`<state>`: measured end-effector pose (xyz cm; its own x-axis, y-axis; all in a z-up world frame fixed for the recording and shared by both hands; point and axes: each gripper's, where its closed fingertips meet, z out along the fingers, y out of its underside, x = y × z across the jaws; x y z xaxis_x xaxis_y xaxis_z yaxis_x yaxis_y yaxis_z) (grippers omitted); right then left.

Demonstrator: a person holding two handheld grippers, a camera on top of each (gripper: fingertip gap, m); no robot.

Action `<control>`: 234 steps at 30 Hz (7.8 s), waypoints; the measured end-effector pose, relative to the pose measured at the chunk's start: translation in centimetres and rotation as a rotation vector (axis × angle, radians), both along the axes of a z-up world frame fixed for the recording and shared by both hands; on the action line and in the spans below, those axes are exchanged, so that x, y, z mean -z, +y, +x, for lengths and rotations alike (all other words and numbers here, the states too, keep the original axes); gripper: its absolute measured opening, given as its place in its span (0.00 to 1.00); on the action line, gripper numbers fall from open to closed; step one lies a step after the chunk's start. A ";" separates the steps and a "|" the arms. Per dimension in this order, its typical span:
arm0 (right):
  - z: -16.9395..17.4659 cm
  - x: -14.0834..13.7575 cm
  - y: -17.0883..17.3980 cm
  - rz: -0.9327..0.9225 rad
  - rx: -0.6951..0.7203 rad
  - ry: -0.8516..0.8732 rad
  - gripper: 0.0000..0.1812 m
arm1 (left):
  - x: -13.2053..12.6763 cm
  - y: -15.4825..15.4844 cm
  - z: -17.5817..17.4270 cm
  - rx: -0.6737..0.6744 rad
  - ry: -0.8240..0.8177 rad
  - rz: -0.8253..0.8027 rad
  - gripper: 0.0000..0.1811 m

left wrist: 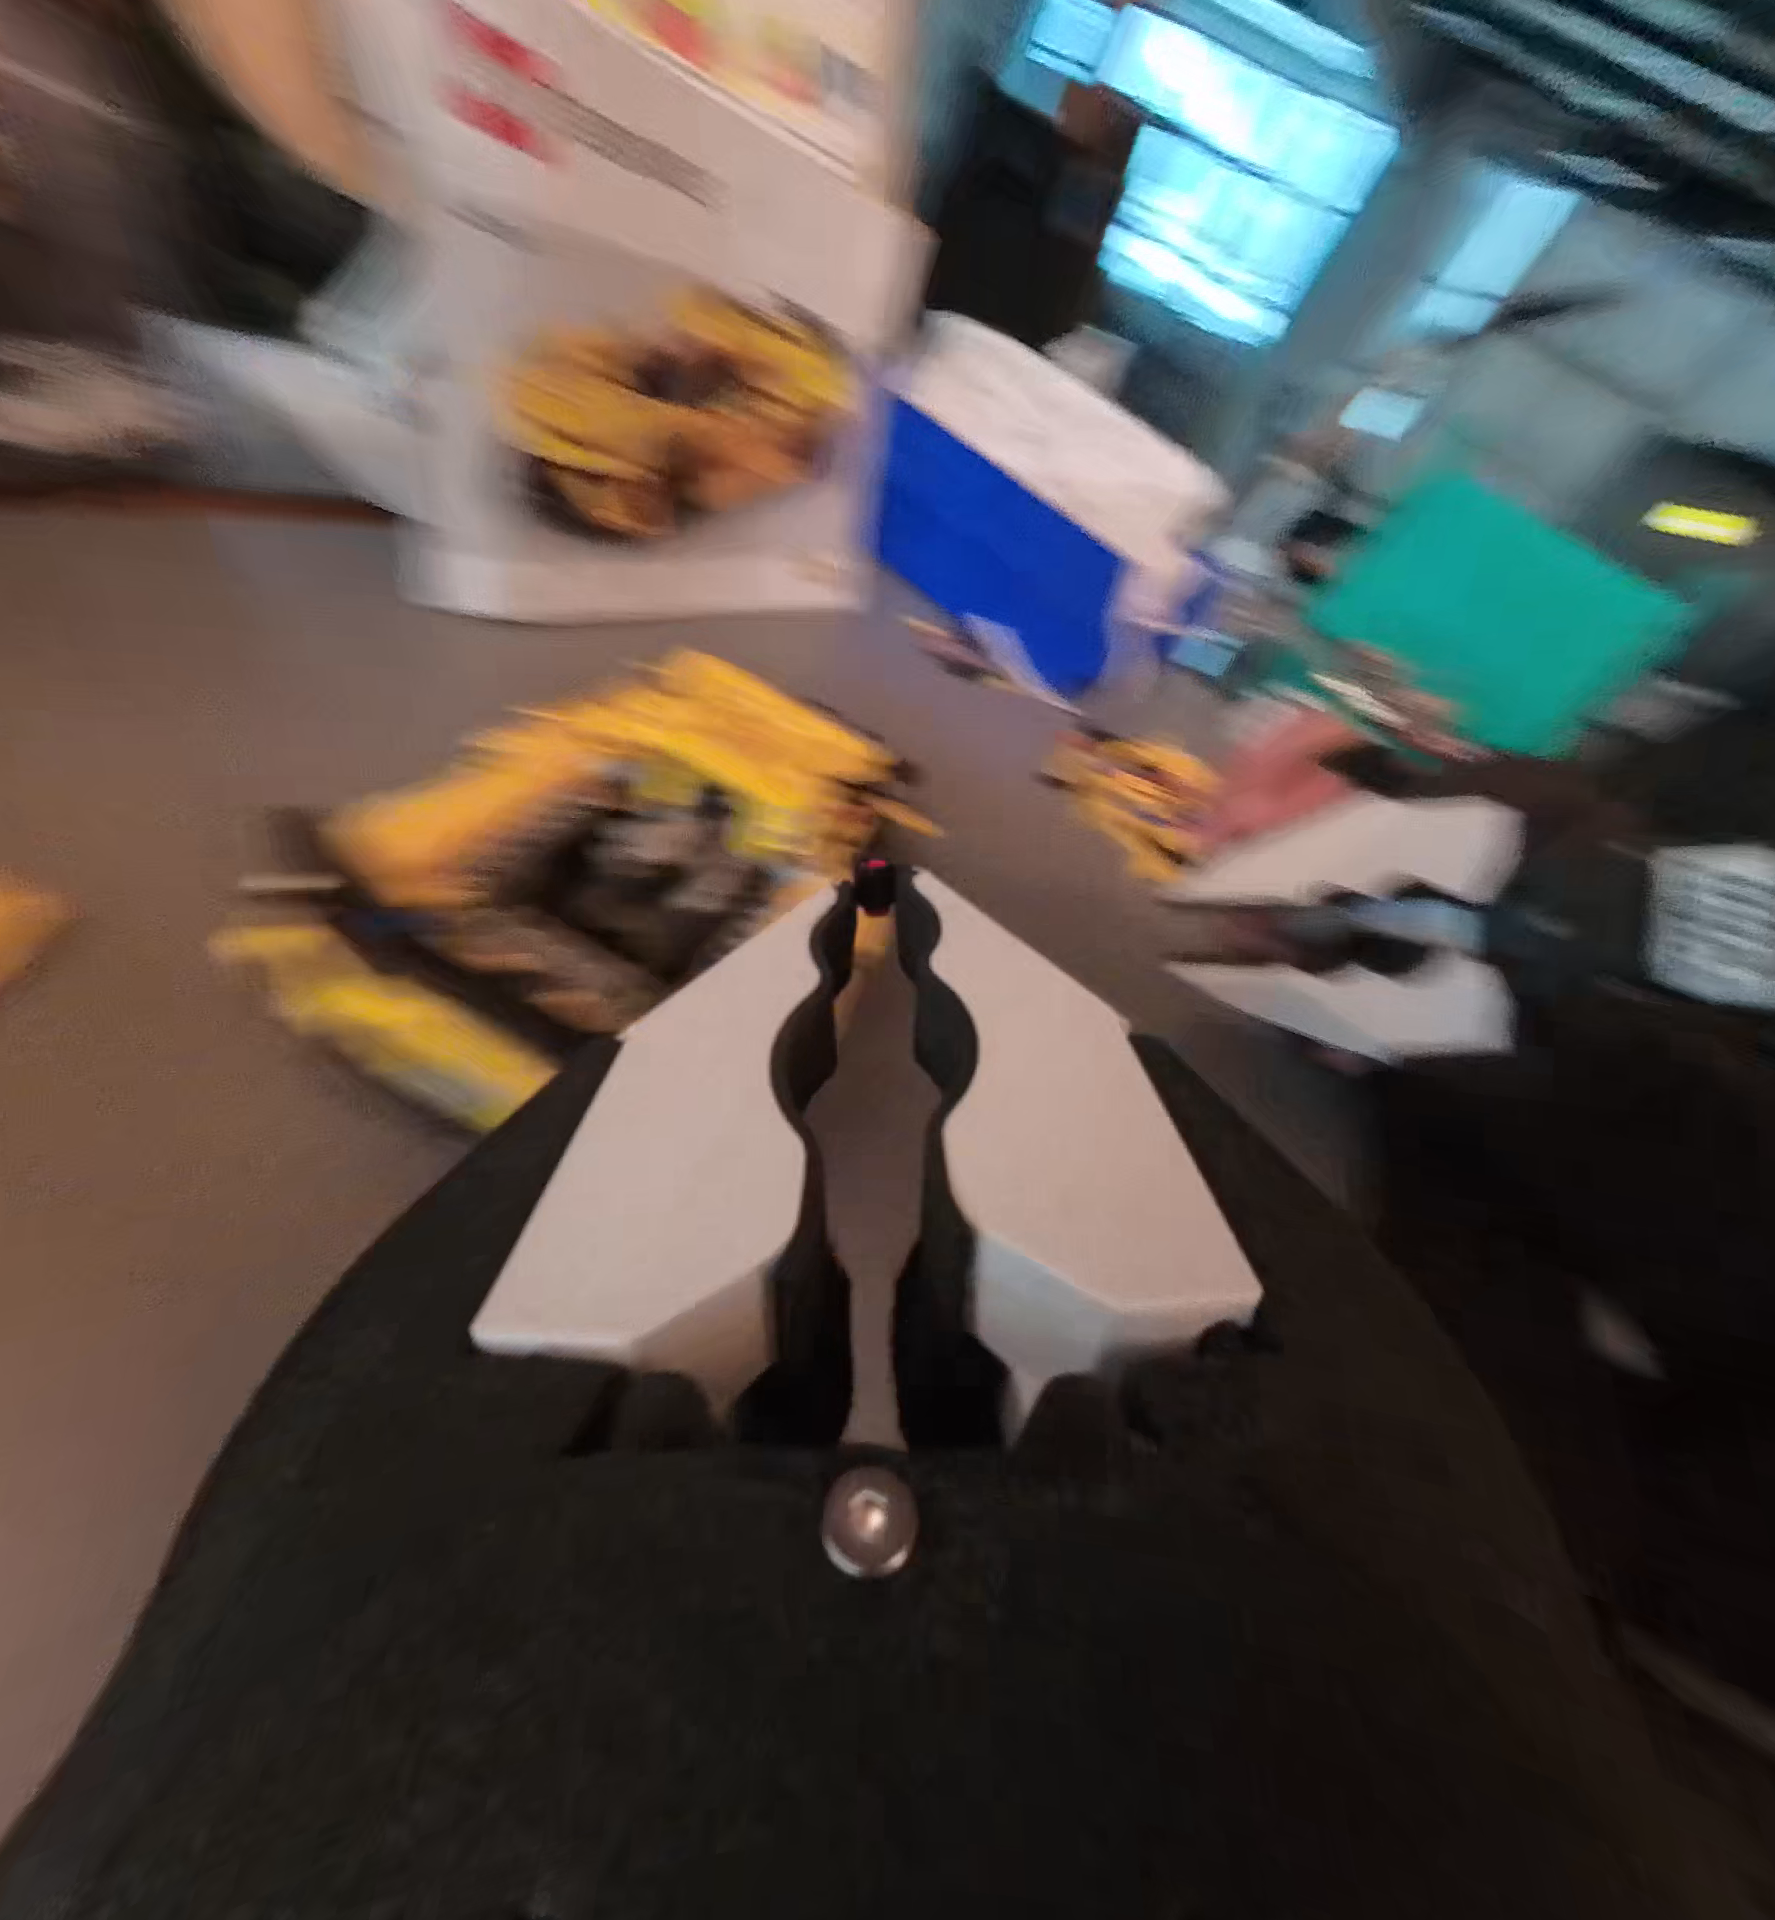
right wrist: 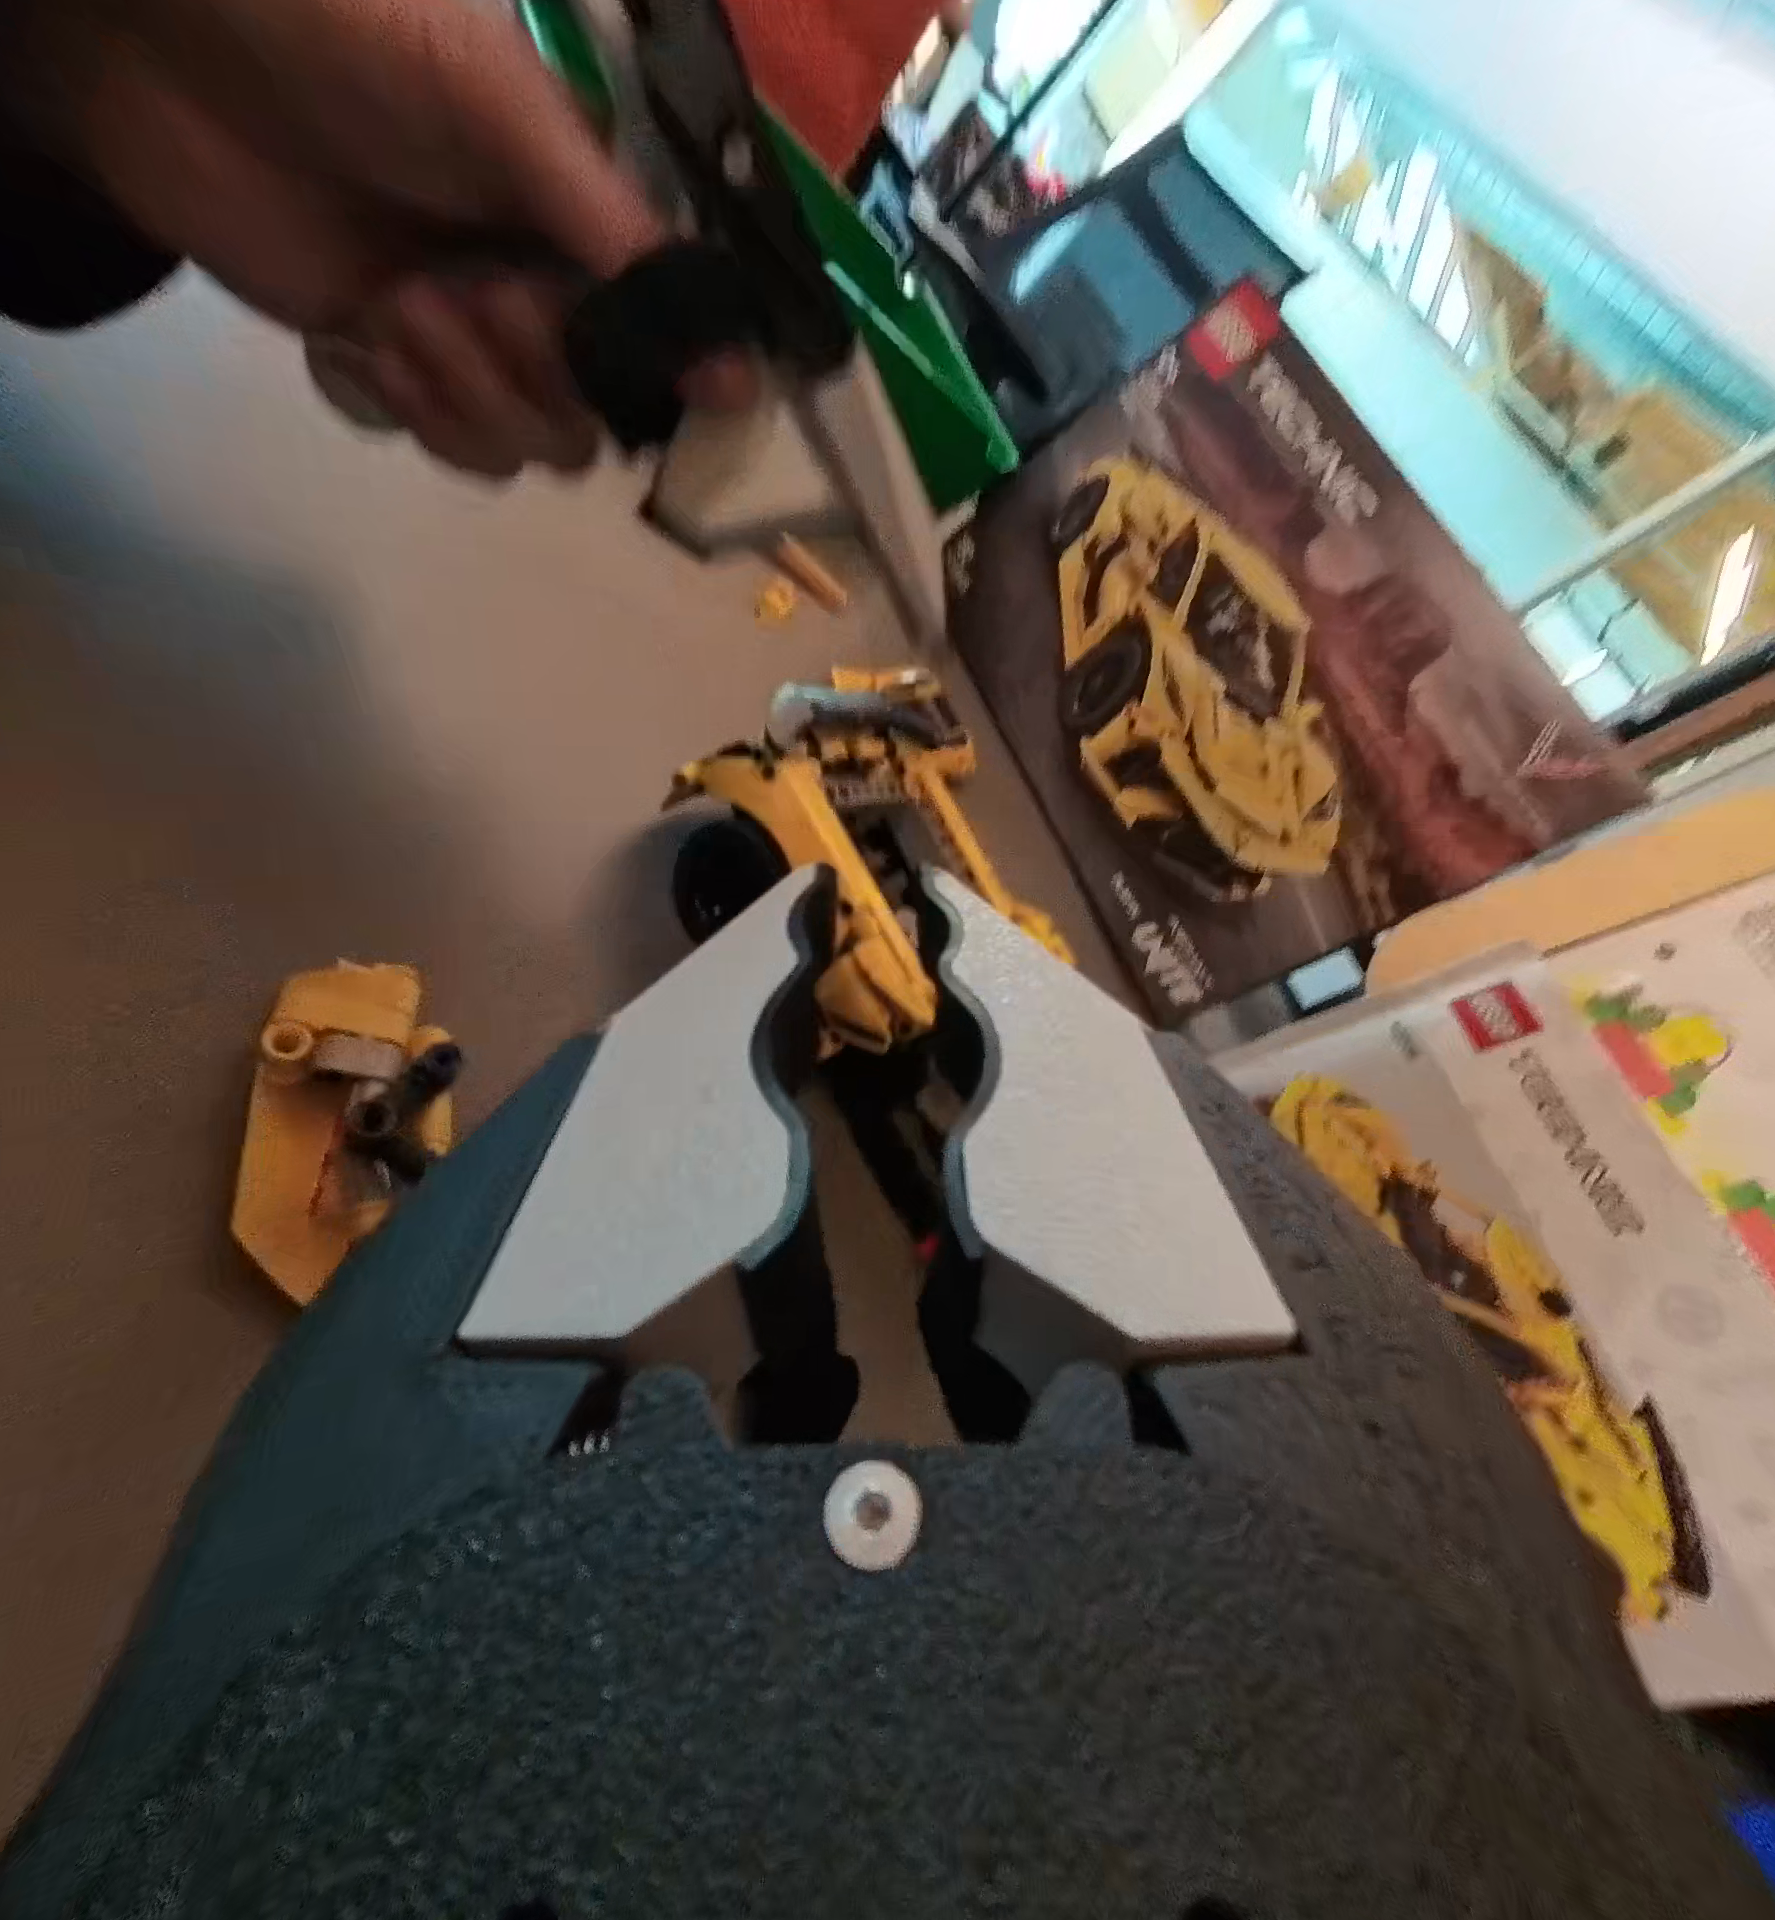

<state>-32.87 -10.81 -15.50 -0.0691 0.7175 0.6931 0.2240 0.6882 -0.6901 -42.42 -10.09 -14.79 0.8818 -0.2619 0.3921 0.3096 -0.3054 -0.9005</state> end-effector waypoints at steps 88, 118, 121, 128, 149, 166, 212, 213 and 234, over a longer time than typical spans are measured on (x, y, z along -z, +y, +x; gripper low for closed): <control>-1.7 -0.7 -3.0 0.125 0.097 0.032 0.05 | 0.6 -3.4 6.9 0.012 0.157 0.055 0.01; -1.9 -2.0 -4.2 -0.289 -0.035 0.034 0.03 | -1.9 -4.0 6.4 0.016 0.110 0.179 0.08; -2.0 -1.7 -4.0 -0.354 -0.036 0.025 0.03 | -1.4 -3.8 6.1 -0.002 0.126 0.152 0.08; -2.2 -1.2 -4.0 -0.243 0.010 0.014 0.02 | -0.3 -3.5 5.8 -0.002 0.088 0.086 0.08; -2.5 2.0 -3.2 -0.159 0.087 -0.117 0.18 | 1.7 -3.3 6.6 0.046 0.072 -0.017 0.08; -1.8 1.4 -3.3 -0.081 0.094 -0.153 0.13 | 2.2 -3.3 6.5 0.043 0.113 -0.034 0.08; -1.9 -2.1 -3.4 -1.016 -0.071 0.029 0.04 | 1.1 -3.2 3.6 -0.146 0.177 0.033 0.08; -1.5 -2.2 -2.9 -1.082 -0.083 0.038 0.04 | 2.0 -3.2 5.5 -0.023 0.108 -0.009 0.08; 1.1 -6.8 -2.1 -1.497 -0.438 0.233 0.05 | 8.4 -3.7 10.3 0.268 0.160 -0.363 0.21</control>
